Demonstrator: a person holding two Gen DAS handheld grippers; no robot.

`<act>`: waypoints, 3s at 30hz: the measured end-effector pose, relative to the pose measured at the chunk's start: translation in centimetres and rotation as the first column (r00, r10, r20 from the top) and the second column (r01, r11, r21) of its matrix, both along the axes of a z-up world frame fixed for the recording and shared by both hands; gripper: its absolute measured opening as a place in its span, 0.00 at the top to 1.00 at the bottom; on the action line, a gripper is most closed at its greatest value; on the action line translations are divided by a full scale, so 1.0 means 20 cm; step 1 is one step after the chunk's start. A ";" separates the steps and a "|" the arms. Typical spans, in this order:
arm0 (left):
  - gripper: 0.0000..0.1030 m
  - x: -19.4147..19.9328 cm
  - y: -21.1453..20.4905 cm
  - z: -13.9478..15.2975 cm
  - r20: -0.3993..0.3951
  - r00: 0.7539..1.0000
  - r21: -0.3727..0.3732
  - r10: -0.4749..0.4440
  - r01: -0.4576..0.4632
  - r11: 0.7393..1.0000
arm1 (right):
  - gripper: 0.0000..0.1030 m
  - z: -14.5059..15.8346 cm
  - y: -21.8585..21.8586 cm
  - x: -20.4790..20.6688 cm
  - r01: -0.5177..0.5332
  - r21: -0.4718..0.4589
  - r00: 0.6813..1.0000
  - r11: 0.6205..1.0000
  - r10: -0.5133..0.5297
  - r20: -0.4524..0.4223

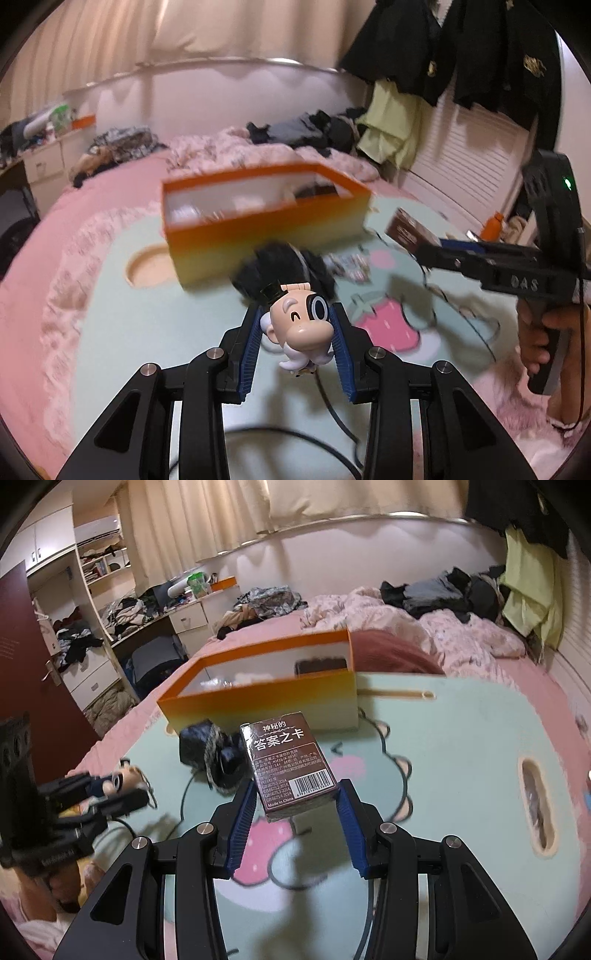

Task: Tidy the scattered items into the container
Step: 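Carry the figurine and card box into the orange box and open both grippers, then grasp the black bag with the left gripper while the right grasps the bead keychain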

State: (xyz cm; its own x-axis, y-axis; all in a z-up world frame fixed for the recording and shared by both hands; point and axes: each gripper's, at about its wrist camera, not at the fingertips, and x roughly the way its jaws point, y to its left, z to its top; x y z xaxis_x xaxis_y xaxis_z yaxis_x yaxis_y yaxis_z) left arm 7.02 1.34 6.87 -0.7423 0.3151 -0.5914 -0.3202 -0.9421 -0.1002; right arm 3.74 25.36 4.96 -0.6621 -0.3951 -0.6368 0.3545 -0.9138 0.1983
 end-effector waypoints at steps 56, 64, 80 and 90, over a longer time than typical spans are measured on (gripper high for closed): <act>0.55 -0.39 -0.16 0.06 0.015 0.999 0.097 0.052 -0.053 0.994 | 0.30 0.05 -0.07 -0.19 0.026 -0.072 1.000 0.997 -0.027 -0.011; 0.47 -0.19 -0.09 -0.12 0.072 0.994 0.076 0.082 -0.088 0.993 | 0.36 -0.11 -0.21 -0.21 0.008 0.082 0.999 0.997 -0.011 0.043; 0.47 -0.21 -0.08 -0.14 0.095 0.994 0.067 0.057 -0.064 0.996 | 0.86 -0.18 -0.31 -0.25 -0.057 0.102 0.991 0.993 0.043 0.128; 0.38 -0.31 0.08 -0.14 0.106 0.993 -0.034 0.052 -0.049 0.998 | 0.86 -0.08 -0.28 -0.15 0.013 0.236 1.000 0.972 -0.015 0.005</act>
State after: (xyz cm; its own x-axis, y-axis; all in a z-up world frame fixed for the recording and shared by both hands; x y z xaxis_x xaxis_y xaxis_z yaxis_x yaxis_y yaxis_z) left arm 0.75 2.91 3.99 -0.6889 0.2586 -0.6772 -0.2610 -0.9600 -0.1010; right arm 0.79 19.73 3.27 -0.6617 -0.2236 -0.7157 0.3409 -0.9399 -0.0214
